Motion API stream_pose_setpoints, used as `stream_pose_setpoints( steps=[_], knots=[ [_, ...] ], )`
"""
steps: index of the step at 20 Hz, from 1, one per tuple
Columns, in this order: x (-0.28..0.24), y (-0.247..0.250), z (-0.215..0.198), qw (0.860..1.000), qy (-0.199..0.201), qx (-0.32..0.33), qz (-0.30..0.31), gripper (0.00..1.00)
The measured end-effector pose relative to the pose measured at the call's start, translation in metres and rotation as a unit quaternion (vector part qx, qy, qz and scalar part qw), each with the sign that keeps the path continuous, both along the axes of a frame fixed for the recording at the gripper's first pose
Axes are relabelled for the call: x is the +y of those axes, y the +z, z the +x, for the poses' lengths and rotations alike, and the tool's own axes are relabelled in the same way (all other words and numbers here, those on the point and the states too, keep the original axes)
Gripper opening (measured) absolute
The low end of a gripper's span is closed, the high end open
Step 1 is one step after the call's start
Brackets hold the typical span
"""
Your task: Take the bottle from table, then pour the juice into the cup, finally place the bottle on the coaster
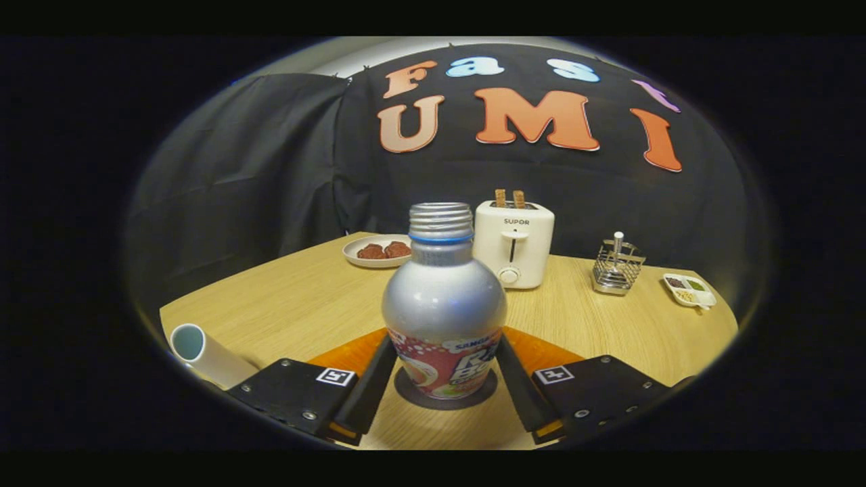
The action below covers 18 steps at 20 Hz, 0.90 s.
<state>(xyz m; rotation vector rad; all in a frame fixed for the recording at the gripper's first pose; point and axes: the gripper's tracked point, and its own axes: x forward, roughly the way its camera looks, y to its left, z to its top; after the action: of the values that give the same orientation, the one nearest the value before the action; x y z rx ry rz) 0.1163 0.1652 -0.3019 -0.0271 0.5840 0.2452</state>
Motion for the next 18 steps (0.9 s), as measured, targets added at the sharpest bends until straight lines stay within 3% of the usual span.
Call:
stream_pose_setpoints(
  steps=[9, 18],
  knots=[
    [-0.014, 0.036, -0.025, 0.999, 0.004, -0.04, 0.015, 0.97],
    [-0.057, 0.117, -0.054, 0.991, -0.036, -0.124, 0.041, 0.97]
  ],
)
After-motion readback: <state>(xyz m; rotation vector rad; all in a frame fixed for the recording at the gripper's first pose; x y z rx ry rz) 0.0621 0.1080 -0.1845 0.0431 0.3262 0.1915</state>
